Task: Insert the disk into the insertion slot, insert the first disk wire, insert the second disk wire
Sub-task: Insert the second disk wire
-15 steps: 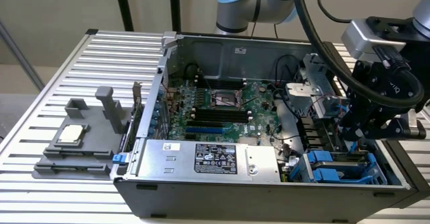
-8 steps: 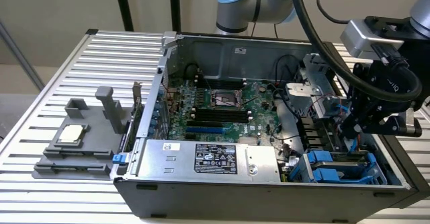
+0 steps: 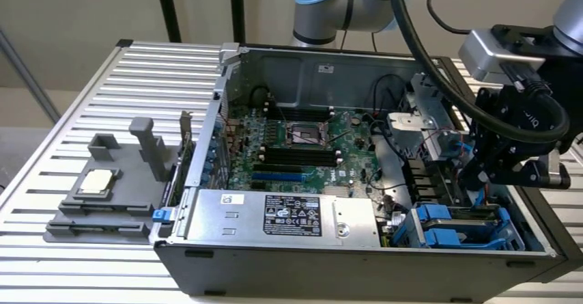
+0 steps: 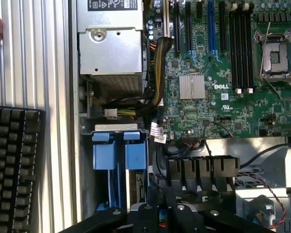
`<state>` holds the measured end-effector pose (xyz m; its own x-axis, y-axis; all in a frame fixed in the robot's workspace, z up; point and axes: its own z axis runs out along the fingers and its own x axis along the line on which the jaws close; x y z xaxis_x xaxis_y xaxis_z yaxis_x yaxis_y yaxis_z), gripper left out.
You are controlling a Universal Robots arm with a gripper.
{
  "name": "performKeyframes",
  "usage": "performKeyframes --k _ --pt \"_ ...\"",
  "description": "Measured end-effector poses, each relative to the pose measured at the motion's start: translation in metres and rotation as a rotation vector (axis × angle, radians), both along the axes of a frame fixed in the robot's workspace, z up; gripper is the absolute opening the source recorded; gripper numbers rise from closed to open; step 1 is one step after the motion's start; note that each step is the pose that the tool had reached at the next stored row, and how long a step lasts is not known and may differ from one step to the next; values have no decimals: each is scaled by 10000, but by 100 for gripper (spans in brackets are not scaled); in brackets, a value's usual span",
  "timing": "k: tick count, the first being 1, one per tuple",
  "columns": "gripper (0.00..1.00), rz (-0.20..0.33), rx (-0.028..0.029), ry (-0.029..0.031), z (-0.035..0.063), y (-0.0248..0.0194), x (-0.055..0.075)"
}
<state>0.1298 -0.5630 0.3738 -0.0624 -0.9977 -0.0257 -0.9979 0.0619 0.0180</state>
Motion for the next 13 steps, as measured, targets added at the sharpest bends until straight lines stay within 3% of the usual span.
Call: performKeyframes --k 2,7,13 --pt "16 8 43 -17 -14 -46 -11" --pt "16 25 220 -64 -76 -157 -25" --pt "16 53 427 -142 -149 -212 -38"
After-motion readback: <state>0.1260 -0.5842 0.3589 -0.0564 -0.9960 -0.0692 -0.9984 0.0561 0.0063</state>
